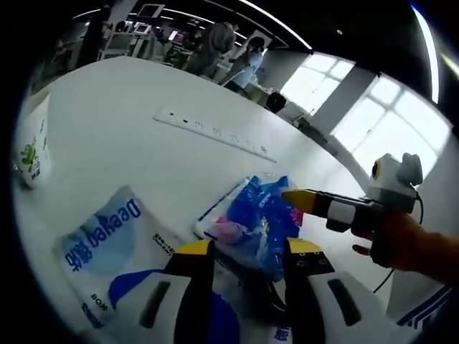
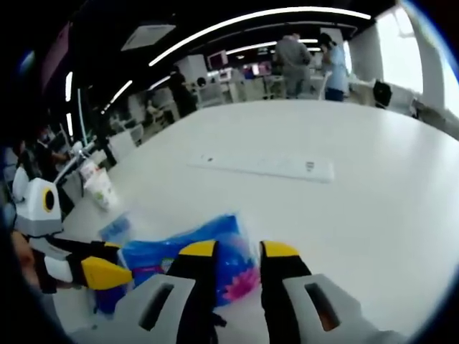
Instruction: Arrange the tabletop items into an orderly group along one side of the table until the central work area is clear of visible clutter.
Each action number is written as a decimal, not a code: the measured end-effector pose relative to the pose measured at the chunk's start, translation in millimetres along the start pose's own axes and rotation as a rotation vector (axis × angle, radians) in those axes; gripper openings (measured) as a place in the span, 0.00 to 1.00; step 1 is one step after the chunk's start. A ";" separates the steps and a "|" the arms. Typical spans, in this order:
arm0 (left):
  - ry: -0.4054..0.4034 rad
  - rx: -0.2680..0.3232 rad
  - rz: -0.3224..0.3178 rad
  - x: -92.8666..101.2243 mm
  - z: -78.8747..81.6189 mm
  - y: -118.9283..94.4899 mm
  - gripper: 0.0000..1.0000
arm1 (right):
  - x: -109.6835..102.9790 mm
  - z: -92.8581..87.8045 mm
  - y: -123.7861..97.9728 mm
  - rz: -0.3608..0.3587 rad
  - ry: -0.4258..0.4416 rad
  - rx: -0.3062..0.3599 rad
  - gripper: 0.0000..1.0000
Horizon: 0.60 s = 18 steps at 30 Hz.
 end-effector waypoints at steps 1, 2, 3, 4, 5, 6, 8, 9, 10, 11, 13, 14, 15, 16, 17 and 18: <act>0.000 0.000 -0.001 0.1 0.1 0.0 0.37 | 0.2 -0.1 -0.4 0.001 -0.002 -0.003 0.18; -0.005 -0.003 0.000 0.0 -0.3 0.3 0.36 | 0.3 0.0 -0.8 0.000 -0.002 -0.004 0.18; -0.008 -0.007 0.002 0.0 -0.6 0.5 0.36 | 0.4 0.1 -1.4 -0.001 -0.002 -0.004 0.17; -0.009 -0.010 0.005 -0.3 -0.9 0.6 0.35 | 0.4 0.1 -1.7 0.000 -0.001 -0.005 0.16; -0.009 -0.010 0.005 -0.3 -0.9 0.8 0.34 | 0.3 -0.1 -2.1 -0.001 0.000 -0.007 0.15; -0.011 -0.010 0.004 -0.1 -1.0 1.1 0.34 | 0.3 -0.3 -2.8 -0.001 0.000 -0.010 0.14; -0.033 -0.015 -0.008 0.8 -1.3 1.4 0.35 | -0.6 -0.8 -4.1 0.006 0.011 -0.013 0.10; -0.028 -0.016 -0.003 0.5 -1.4 1.4 0.34 | -0.7 -0.9 -4.9 0.006 0.013 -0.013 0.06; -0.021 -0.015 0.000 0.2 -1.1 1.4 0.33 | -0.7 -1.1 -5.9 0.006 0.012 -0.013 0.05; -0.019 -0.013 0.000 0.2 -0.8 1.4 0.33 | -1.0 -1.4 -6.9 0.006 0.014 -0.013 0.04; -0.027 -0.015 -0.001 0.0 -0.8 1.4 0.33 | -1.1 -3.0 -9.6 0.007 0.021 -0.016 0.02; -0.027 -0.016 0.000 -0.2 -0.7 1.6 0.32 | -1.3 -4.1 -11.2 0.008 0.023 -0.017 0.02; -0.025 -0.017 0.000 -0.3 -0.7 1.7 0.32 | -1.4 -5.0 -12.3 0.007 0.024 -0.016 0.01; -0.025 -0.017 0.001 -0.3 -0.5 1.7 0.32 | -1.4 -5.9 -13.3 0.007 0.027 -0.016 0.01; -0.028 -0.017 0.001 -0.4 -0.3 1.8 0.32 | -1.7 -7.1 -14.8 0.007 0.031 -0.017 0.01; -0.032 -0.017 0.001 -0.4 -0.3 1.8 0.31 | -2.0 -7.8 -15.8 0.007 0.035 -0.014 0.01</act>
Point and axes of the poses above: the point that each gripper's makers call its tool centre point, and the gripper's own axes: y roughly forward along the fingers, x roughly to its right, z roughly out of its top, the point moved 8 cm from there along -y, roughly backward along the fingers, and after that the axes turned 13 degrees about z, right-handed, at the moved point
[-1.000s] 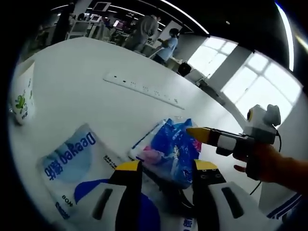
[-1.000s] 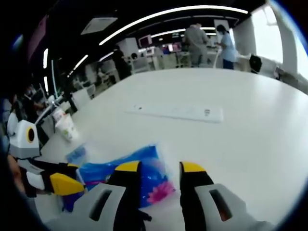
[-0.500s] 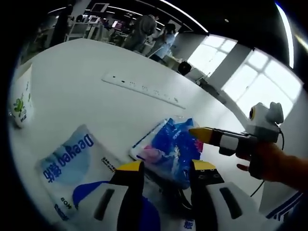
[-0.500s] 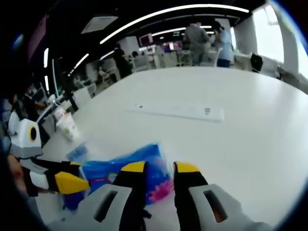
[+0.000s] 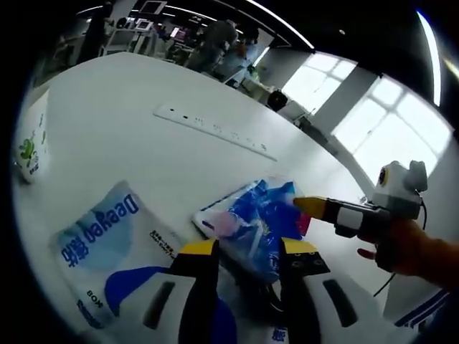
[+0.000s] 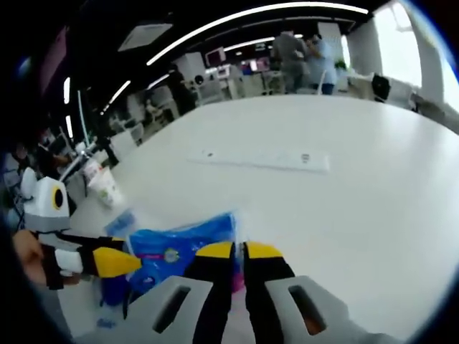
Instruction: Arrange the tabletop items into an orderly group along one side of the table until the central work area is clear of visible clutter.
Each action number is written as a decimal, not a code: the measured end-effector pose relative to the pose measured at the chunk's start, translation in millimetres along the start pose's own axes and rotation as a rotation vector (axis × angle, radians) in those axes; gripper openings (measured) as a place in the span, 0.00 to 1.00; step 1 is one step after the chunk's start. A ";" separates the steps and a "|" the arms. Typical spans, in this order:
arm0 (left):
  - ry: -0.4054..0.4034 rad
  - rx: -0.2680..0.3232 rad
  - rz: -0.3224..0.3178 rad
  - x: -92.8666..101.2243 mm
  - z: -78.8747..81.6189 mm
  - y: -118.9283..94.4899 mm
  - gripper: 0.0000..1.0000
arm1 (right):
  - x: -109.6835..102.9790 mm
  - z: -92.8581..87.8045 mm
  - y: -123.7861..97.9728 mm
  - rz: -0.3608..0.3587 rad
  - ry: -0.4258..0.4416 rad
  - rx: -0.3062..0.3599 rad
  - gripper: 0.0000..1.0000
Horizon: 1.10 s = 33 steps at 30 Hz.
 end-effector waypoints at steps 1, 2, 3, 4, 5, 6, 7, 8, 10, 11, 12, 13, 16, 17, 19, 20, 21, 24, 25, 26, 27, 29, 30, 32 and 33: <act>-0.001 0.002 0.000 -0.1 0.1 0.0 0.31 | -0.6 -1.2 -1.3 -0.001 0.007 0.001 0.00; 0.006 0.001 0.005 -0.8 0.1 0.3 0.30 | -1.0 -1.8 -1.9 -0.001 0.008 0.001 0.00; 0.010 0.001 0.007 -1.1 0.2 0.4 0.29 | -1.3 -2.5 -2.7 0.000 0.010 0.001 0.00; 0.005 0.004 0.012 -1.3 0.1 0.6 0.29 | -2.0 -3.3 -3.6 0.002 0.011 0.001 0.00; 0.003 0.003 0.013 -1.5 -0.1 0.6 0.28 | -2.7 -4.0 -4.5 0.002 0.010 0.000 0.00; 0.002 0.003 0.015 -2.1 -0.6 0.3 0.28 | -3.4 -4.7 -5.8 0.004 0.010 0.000 0.00; -0.006 0.005 0.016 -2.4 -0.3 0.3 0.27 | -4.2 -5.4 -6.8 0.006 0.013 0.003 0.00; -0.020 0.007 0.018 -2.5 -0.3 0.0 0.27 | -5.0 -6.2 -8.2 0.007 0.014 0.003 0.00; -0.016 0.004 0.017 -2.9 -0.6 -0.2 0.25 | -6.0 -7.5 -10.5 0.007 0.017 0.009 0.00; -0.012 0.008 0.021 -3.3 -0.3 -0.1 0.25 | -6.8 -8.5 -11.5 0.012 0.024 0.012 0.00; -0.013 0.009 0.023 -3.5 -0.2 0.0 0.24 | -7.2 -9.2 -12.3 0.011 0.023 0.012 0.00; -0.022 0.015 0.022 -3.7 0.2 0.2 0.22 | -7.6 -10.7 -13.4 0.010 0.021 0.011 0.00; -0.028 0.015 0.023 -4.2 -0.1 0.9 0.20 | -8.5 -14.1 -16.6 0.011 0.034 0.021 0.00; -0.028 0.014 0.024 -4.3 -0.1 0.9 0.20 | -9.0 -15.1 -17.4 0.011 0.035 0.022 0.00; -0.034 0.020 0.026 -4.6 0.3 0.3 0.18 | -11.0 -17.6 -19.0 0.014 0.037 0.024 0.00; -0.028 0.019 0.035 -5.6 0.4 0.1 0.17 | -11.7 -18.5 -19.8 0.016 0.039 0.026 0.00; -0.030 0.021 0.036 -5.8 0.7 0.0 0.16 | -12.0 -19.6 -20.7 0.016 0.042 0.028 0.00; -0.024 0.022 0.030 -5.5 1.0 0.2 0.15 | -12.9 -21.2 -22.9 0.016 0.053 0.035 0.00; -0.020 0.022 0.028 -5.6 1.1 0.0 0.13 | -13.3 -21.5 -23.7 0.017 0.055 0.038 0.00; -0.022 0.024 0.029 -5.6 1.4 -0.3 0.12 | -14.1 -21.7 -24.9 0.021 0.061 0.049 0.00; -0.022 0.025 0.032 -5.9 1.5 -0.3 0.12 | -14.4 -21.8 -25.6 0.021 0.067 0.052 0.00; -0.022 0.023 0.035 -6.3 1.1 -0.4 0.11 | -16.1 -22.2 -27.0 0.023 0.075 0.062 0.00; -0.023 0.022 0.035 -6.1 1.0 -0.7 0.11 | -17.6 -22.6 -27.8 0.023 0.075 0.063 0.00; -0.018 0.022 0.036 -6.0 1.1 -0.9 0.10 | -18.9 -23.4 -28.7 0.024 0.077 0.064 0.00; -0.017 0.022 0.037 -6.1 1.1 -1.1 0.10 | -19.9 -24.2 -29.6 0.027 0.084 0.068 0.00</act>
Point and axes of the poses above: the point that each gripper's makers call its tool centre point, and the gripper's own axes: y roughly forward along the fingers, x roughly to its right, z roughly out of its top, the point moved 8 cm from there along -y, roughly backward along the fingers, and after that the axes turned 13 degrees about z, right-handed, at the moved point
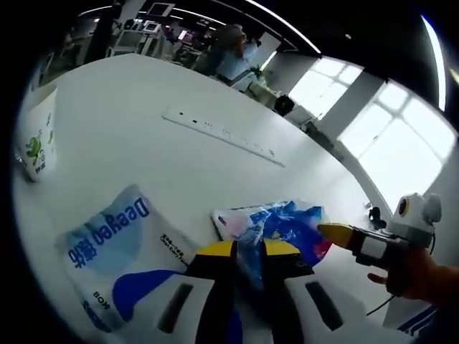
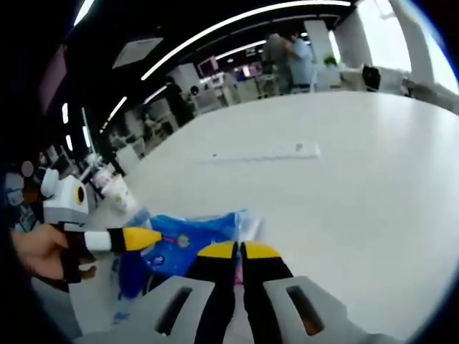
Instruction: Arrange the tabletop items into an orderly group along one side of the table until the central work area is clear of visible clutter.
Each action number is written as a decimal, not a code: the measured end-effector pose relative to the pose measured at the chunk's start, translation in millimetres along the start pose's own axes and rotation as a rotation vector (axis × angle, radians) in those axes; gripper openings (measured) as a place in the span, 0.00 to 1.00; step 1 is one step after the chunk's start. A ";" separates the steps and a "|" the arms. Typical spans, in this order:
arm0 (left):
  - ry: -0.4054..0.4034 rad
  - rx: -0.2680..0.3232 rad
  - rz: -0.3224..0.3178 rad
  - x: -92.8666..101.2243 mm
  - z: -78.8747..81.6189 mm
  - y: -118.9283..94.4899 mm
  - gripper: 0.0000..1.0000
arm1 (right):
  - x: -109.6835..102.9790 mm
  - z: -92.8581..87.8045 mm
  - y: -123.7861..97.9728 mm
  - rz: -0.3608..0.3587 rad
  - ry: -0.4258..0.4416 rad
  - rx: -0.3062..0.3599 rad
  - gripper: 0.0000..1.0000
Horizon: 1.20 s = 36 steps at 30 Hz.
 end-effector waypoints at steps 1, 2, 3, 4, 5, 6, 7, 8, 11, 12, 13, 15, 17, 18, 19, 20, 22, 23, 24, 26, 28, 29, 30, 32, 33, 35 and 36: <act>0.000 -0.002 0.003 0.1 0.1 -0.4 0.10 | -0.5 -0.4 -0.8 0.000 0.003 0.003 0.00; 0.001 -0.003 0.003 0.0 0.1 -0.9 0.09 | -1.5 -1.0 -2.1 -0.003 0.003 0.006 0.00; -0.001 -0.003 0.002 0.1 0.4 -1.9 0.09 | -2.2 -1.4 -2.7 -0.002 0.005 0.007 0.00; -0.002 -0.003 0.002 0.0 0.4 -2.5 0.09 | -3.4 -2.1 -3.5 0.001 0.010 0.012 0.00; 0.002 -0.003 0.006 -0.4 0.2 -3.2 0.09 | -4.2 -2.5 -4.0 0.003 0.014 0.013 0.00; 0.005 -0.004 0.008 -0.7 0.0 -3.7 0.08 | -5.1 -3.0 -4.7 0.003 0.017 0.014 0.00; 0.003 -0.005 0.007 -0.5 -0.1 -4.1 0.08 | -6.5 -3.4 -5.8 0.003 0.017 0.018 0.00; 0.002 -0.005 0.005 -0.3 -0.2 -4.7 0.08 | -7.2 -3.5 -6.4 0.004 0.018 0.021 0.00; 0.005 -0.006 0.004 0.1 -1.1 -6.9 0.07 | -10.1 -4.0 -9.6 0.004 0.026 0.026 0.00; 0.008 -0.006 0.006 0.0 -1.3 -7.6 0.07 | -11.1 -4.0 -10.4 0.003 0.027 0.030 0.00; 0.010 -0.007 0.007 -0.2 -1.5 -8.0 0.07 | -11.8 -4.2 -11.0 0.004 0.029 0.030 0.00; 0.012 -0.010 0.006 0.1 -2.2 -9.5 0.06 | -13.9 -4.7 -12.7 0.004 0.033 0.038 0.00; 0.020 -0.011 0.004 0.0 -3.1 -11.0 0.06 | -15.3 -5.2 -14.3 0.003 0.034 0.043 0.00; 0.025 -0.012 0.003 0.1 -3.9 -11.8 0.05 | -16.3 -5.9 -15.4 0.000 0.027 0.046 0.00; 0.026 -0.014 0.002 0.3 -4.4 -12.5 0.05 | -16.4 -6.7 -16.1 -0.006 0.022 0.043 0.00; 0.026 -0.015 -0.001 0.7 -5.1 -13.6 0.05 | -17.0 -7.6 -17.1 -0.006 0.024 0.041 0.00; 0.032 -0.014 -0.001 1.3 -5.6 -15.3 0.05 | -18.7 -8.7 -19.1 -0.007 0.029 0.047 0.00; 0.034 -0.013 -0.003 1.5 -5.7 -16.1 0.04 | -19.4 -9.1 -19.9 -0.008 0.028 0.048 0.00; 0.035 -0.011 -0.004 1.7 -5.6 -16.7 0.04 | -20.1 -9.4 -20.8 -0.007 0.029 0.051 0.00; 0.046 -0.013 -0.005 2.4 -5.8 -18.4 0.04 | -22.6 -10.2 -23.4 -0.012 0.029 0.058 0.00; 0.033 -0.016 -0.014 5.6 -5.0 -22.0 0.03 | -22.7 -11.2 -25.9 -0.023 0.027 0.061 0.00; 0.045 -0.004 -0.019 8.5 -3.6 -23.2 0.03 | -22.7 -11.5 -27.2 -0.029 0.036 0.068 0.00; 0.081 -0.002 -0.016 9.2 -3.4 -23.8 0.03 | -22.9 -11.4 -28.5 -0.033 0.044 0.078 0.00; 0.094 0.002 -0.022 12.4 -3.6 -25.9 0.03 | -24.4 -11.5 -30.8 -0.035 0.042 0.079 0.00; 0.096 0.003 -0.024 12.8 -3.6 -26.7 0.03 | -25.7 -11.5 -33.6 -0.044 0.043 0.084 0.00; 0.113 -0.003 -0.029 13.5 -4.5 -27.7 0.02 | -27.6 -12.0 -36.4 -0.046 0.045 0.090 0.00; 0.116 -0.004 -0.030 13.7 -4.8 -28.6 0.02 | -28.5 -12.3 -37.7 -0.046 0.045 0.093 0.00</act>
Point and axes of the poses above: the point that each gripper's makers call its tool centre point, and the gripper's own axes: y roughly forward along the fingers, x roughly to its right, z roughly out of its top, the point moved 8 cm from there along -y, roughly backward along the fingers, and after that the axes turned 13 degrees about z, right-handed, at the moved point
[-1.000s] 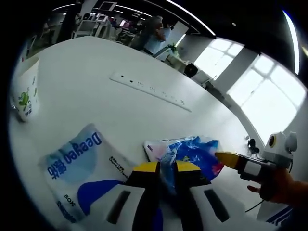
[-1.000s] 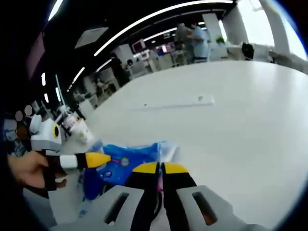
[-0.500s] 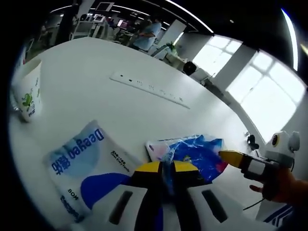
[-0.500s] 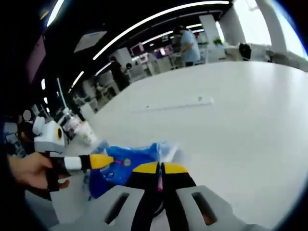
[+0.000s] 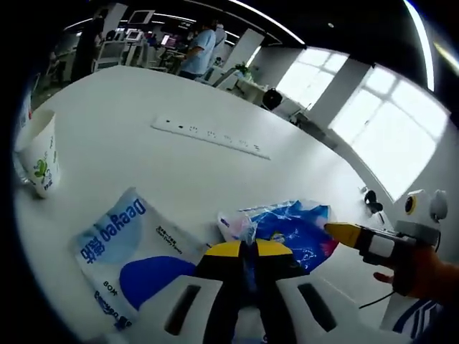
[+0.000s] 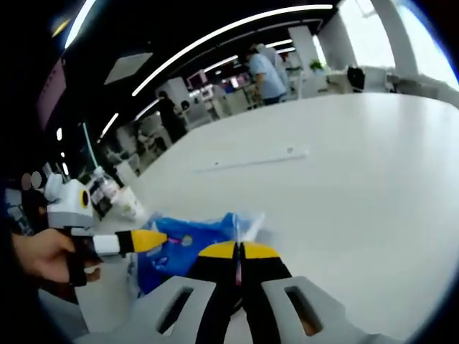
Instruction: Arrange the tabletop items into an orderly group along one side of the table until the central work area is clear of visible clutter.
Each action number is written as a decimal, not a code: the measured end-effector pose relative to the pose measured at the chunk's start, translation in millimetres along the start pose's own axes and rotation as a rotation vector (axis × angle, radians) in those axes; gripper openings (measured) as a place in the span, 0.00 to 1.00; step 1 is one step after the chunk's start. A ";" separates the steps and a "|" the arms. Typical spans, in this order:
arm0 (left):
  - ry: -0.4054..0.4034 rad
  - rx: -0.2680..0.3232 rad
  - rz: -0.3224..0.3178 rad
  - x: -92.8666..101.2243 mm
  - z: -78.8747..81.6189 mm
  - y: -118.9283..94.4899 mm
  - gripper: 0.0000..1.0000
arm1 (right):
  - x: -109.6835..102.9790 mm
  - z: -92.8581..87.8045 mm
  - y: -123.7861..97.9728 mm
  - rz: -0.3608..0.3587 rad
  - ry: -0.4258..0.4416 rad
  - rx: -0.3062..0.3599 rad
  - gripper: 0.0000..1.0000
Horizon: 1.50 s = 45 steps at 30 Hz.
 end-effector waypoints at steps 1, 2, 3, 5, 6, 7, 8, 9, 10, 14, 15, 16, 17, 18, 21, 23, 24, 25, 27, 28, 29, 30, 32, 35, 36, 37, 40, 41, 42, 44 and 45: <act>0.003 0.000 -0.004 0.4 -0.1 -1.6 0.02 | -0.6 -0.3 -1.7 -0.002 0.001 0.002 0.00; 0.009 -0.002 -0.008 1.8 -0.4 -3.0 0.02 | -1.4 -0.6 -4.5 -0.005 0.003 0.007 0.00; 0.015 -0.001 -0.011 2.8 -0.4 -3.6 0.02 | -2.1 -0.5 -6.5 -0.007 0.004 0.015 0.00; 0.034 0.002 -0.022 6.4 -0.4 -6.3 0.02 | -3.0 -0.7 -11.3 -0.015 0.011 0.029 0.00; 0.042 0.006 -0.025 8.2 -0.6 -8.1 0.02 | -3.9 -1.2 -13.9 -0.016 0.012 0.034 0.00; 0.045 0.007 -0.028 9.6 -0.7 -9.1 0.02 | -4.7 -1.5 -15.6 -0.018 0.011 0.039 0.00; 0.049 0.009 -0.032 10.9 -0.9 -9.8 0.01 | -5.2 -2.0 -17.4 -0.022 0.011 0.043 0.00; 0.057 0.010 -0.036 12.6 -1.6 -10.9 0.01 | -6.2 -3.3 -20.4 -0.024 0.011 0.045 0.00; 0.059 0.010 -0.038 13.7 -2.0 -11.8 0.01 | -6.8 -4.2 -22.6 -0.026 0.014 0.048 0.00; 0.088 0.012 -0.058 21.6 -4.8 -16.5 0.01 | -9.1 -8.5 -34.8 -0.043 0.027 0.076 0.00; 0.098 0.012 -0.064 24.4 -5.9 -18.1 0.01 | -9.9 -10.3 -38.6 -0.049 0.027 0.077 0.00; 0.102 0.013 -0.067 25.3 -6.2 -18.6 0.01 | -10.3 -11.2 -41.2 -0.054 0.028 0.082 0.00; 0.113 0.014 -0.072 28.0 -7.2 -20.2 0.01 | -11.1 -12.6 -45.2 -0.060 0.034 0.093 0.00; 0.127 0.015 -0.077 29.8 -7.9 -21.1 0.01 | -11.9 -13.5 -48.1 -0.063 0.035 0.097 0.00; 0.171 0.018 -0.096 37.3 -11.3 -24.3 0.00 | -13.3 -17.5 -57.3 -0.080 0.046 0.119 0.00; 0.177 0.019 -0.104 40.7 -13.5 -25.9 0.00 | -14.2 -20.3 -62.3 -0.090 0.053 0.129 0.00; 0.181 0.015 -0.109 43.2 -15.6 -26.4 0.00 | -11.4 -21.5 -66.7 -0.096 0.058 0.135 0.00; 0.184 0.013 -0.112 44.8 -16.8 -27.0 0.00 | -12.1 -23.3 -69.2 -0.101 0.062 0.139 0.00; 0.202 0.014 -0.121 49.9 -20.3 -29.8 0.00 | -14.7 -28.5 -75.6 -0.108 0.066 0.148 0.00; 0.208 0.014 -0.125 51.8 -21.6 -30.7 0.00 | -15.3 -30.5 -78.3 -0.114 0.068 0.148 0.00; 0.213 0.012 -0.132 54.7 -23.7 -31.8 0.00 | -15.9 -33.2 -82.9 -0.122 0.072 0.154 0.00; 0.217 0.011 -0.135 56.7 -25.2 -32.4 0.00 | -16.4 -34.9 -86.3 -0.125 0.076 0.162 0.00; 0.228 0.007 -0.148 62.1 -29.2 -34.1 0.00 | -16.1 -39.0 -94.9 -0.140 0.085 0.178 0.00; 0.250 0.001 -0.165 70.8 -36.1 -36.5 0.00 | -13.4 -47.5 -107.4 -0.157 0.098 0.189 0.00; 0.254 -0.002 -0.170 72.8 -38.0 -37.1 0.00 | -12.6 -49.9 -110.4 -0.162 0.104 0.195 0.00; 0.259 -0.004 -0.177 75.8 -40.7 -37.7 0.00 | -10.6 -53.7 -114.6 -0.170 0.116 0.201 0.00; 0.273 -0.014 -0.191 82.9 -47.4 -39.0 0.00 | -10.3 -61.0 -123.4 -0.187 0.124 0.203 0.00; 0.277 -0.016 -0.196 84.8 -49.2 -39.7 0.00 | -10.4 -62.9 -126.0 -0.192 0.126 0.206 0.00; 0.282 -0.019 -0.199 86.6 -50.9 -40.1 0.00 | -10.1 -65.4 -130.2 -0.199 0.132 0.210 0.00; 0.292 -0.025 -0.209 90.8 -54.8 -40.7 0.00 | -9.7 -69.7 -136.1 -0.208 0.140 0.219 0.00; 0.295 -0.026 -0.213 92.5 -56.1 -41.2 0.00 | -9.5 -71.7 -138.3 -0.213 0.142 0.220 0.00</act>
Point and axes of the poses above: the point that each gripper's makers call its tool centre point, and the gripper's own axes: y roughly forward along the fingers, x roughly to its right, z roughly out of its top, the point moved 8 cm from there along -y, roughly backward along the fingers, and after that the axes turned 13 degrees about z, right-handed, at the moved point
